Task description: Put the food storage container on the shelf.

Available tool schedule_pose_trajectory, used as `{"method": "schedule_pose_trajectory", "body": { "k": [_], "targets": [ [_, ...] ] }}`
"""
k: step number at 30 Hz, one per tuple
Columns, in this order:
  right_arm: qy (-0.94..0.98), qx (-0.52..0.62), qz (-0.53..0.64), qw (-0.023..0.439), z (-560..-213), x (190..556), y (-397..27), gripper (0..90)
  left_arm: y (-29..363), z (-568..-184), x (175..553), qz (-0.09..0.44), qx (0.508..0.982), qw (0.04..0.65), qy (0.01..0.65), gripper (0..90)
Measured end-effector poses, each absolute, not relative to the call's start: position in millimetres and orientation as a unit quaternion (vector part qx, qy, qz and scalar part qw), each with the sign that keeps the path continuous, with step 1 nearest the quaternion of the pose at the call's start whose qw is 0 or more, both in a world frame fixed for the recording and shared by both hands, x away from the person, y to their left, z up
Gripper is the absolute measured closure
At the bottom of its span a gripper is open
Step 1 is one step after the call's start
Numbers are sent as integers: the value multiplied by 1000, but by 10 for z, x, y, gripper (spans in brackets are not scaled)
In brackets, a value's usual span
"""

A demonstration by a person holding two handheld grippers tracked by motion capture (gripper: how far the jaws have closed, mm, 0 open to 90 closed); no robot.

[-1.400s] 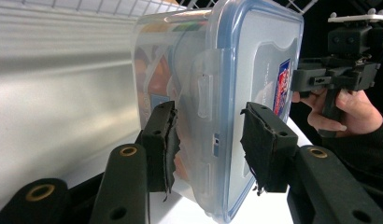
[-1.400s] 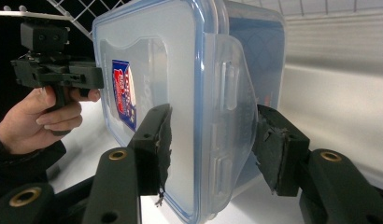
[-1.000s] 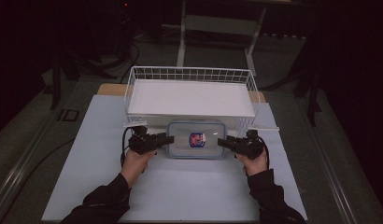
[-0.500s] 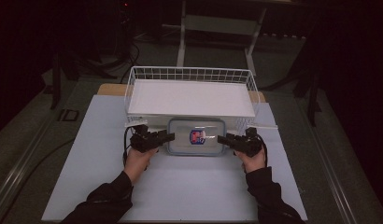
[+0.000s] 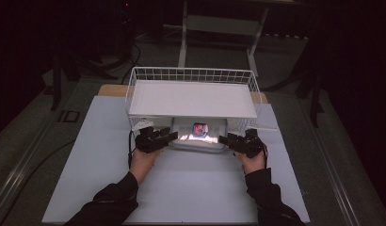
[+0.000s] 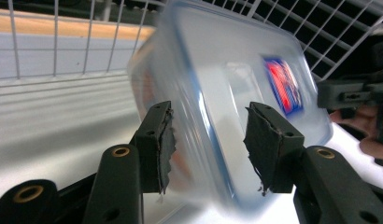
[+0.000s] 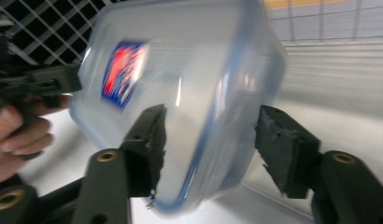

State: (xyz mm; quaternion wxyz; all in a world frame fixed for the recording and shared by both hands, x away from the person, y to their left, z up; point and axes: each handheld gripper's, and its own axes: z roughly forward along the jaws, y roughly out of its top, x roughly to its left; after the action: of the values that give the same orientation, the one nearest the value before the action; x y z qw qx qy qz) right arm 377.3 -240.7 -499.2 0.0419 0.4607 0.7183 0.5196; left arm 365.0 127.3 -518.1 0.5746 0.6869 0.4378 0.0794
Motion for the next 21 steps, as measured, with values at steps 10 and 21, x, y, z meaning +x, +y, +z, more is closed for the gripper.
{"method": "schedule_pose_trajectory", "body": {
  "k": [10,21],
  "targets": [
    [721,468,506,70,-4973,3738,-2342,374,1259,-5137,3621,92,682,578,438,419],
    [735,429,513,113,-4704,3393,-2265,367,1323,-4915,3218,65,715,579,386,151]
  ]
}}
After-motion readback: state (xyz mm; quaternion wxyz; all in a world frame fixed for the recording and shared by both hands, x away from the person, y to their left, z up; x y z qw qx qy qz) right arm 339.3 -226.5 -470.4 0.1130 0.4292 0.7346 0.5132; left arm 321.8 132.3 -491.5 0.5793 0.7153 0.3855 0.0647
